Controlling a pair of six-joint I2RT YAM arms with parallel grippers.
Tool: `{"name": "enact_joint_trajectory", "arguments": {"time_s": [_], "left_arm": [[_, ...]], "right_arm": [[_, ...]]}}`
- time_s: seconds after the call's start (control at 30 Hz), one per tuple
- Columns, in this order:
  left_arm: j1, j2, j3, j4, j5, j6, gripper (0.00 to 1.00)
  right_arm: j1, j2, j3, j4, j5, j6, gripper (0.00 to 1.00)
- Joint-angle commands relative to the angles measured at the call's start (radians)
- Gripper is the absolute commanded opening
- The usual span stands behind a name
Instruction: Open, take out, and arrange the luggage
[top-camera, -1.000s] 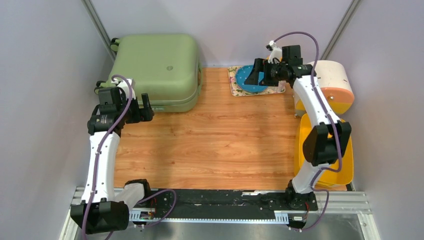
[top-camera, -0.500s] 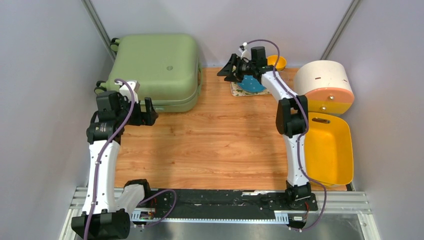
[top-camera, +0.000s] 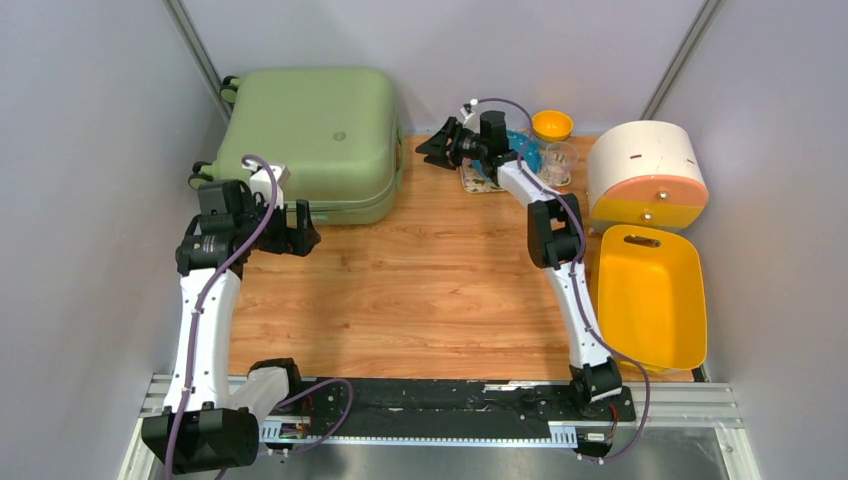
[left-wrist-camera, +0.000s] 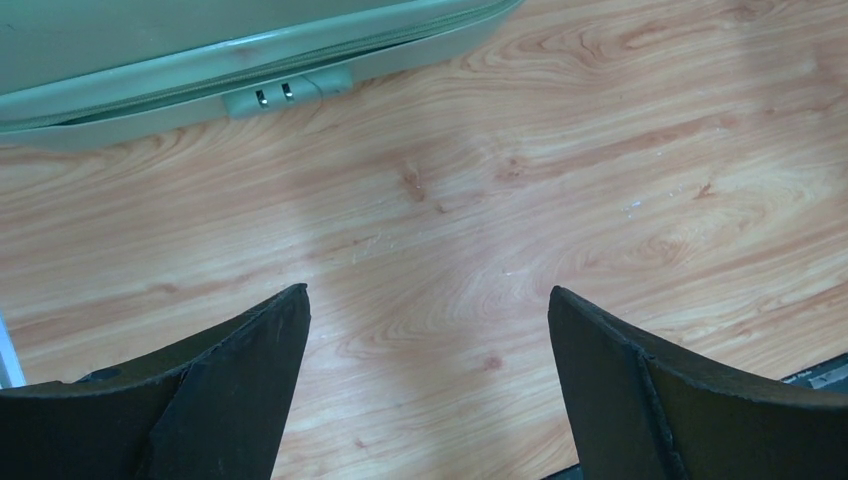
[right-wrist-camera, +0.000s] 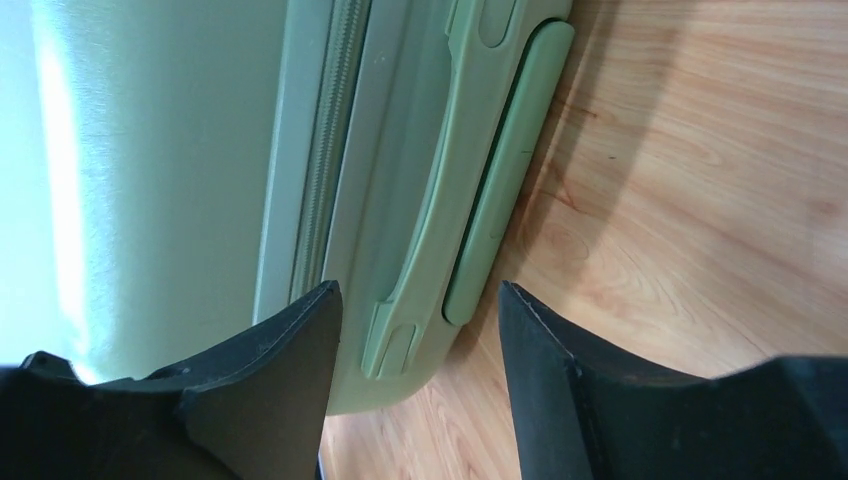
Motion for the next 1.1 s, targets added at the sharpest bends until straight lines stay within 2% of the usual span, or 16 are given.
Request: {"name": "enact_joint_trajectory", "arguments": {"time_s": [0.0, 0.23, 0.4, 0.77, 0.87, 0.97, 1.07], "left_arm": [[0.002, -0.012, 0.046, -0.044, 0.024, 0.047, 0.97], [0.003, -0.018, 0.046, -0.064, 0.022, 0.044, 0.97], [0.003, -0.014, 0.049, -0.078, 0.039, 0.044, 0.97], [0.003, -0.008, 0.033, -0.113, 0.021, 0.092, 0.96], [0.003, -0.003, 0.038, -0.113, 0.002, 0.090, 0.96], [0.003, 0.000, 0.035, -0.092, -0.039, 0.046, 0.96], [0.003, -0.009, 0.027, -0.060, -0.058, 0.014, 0.96]], "right_arm": [[0.055, 0.087, 0.110, 0.127, 0.027, 0.068, 0.62], [0.124, 0.163, 0.184, 0.161, 0.089, 0.100, 0.62], [0.132, 0.182, 0.191, 0.169, 0.138, 0.126, 0.53], [0.137, 0.246, 0.224, 0.233, 0.121, 0.232, 0.49], [0.137, 0.242, 0.199, 0.260, 0.095, 0.271, 0.37], [0.129, 0.199, 0.150, 0.297, 0.040, 0.302, 0.00], [0.115, 0.136, 0.067, 0.319, 0.001, 0.328, 0.00]]}}
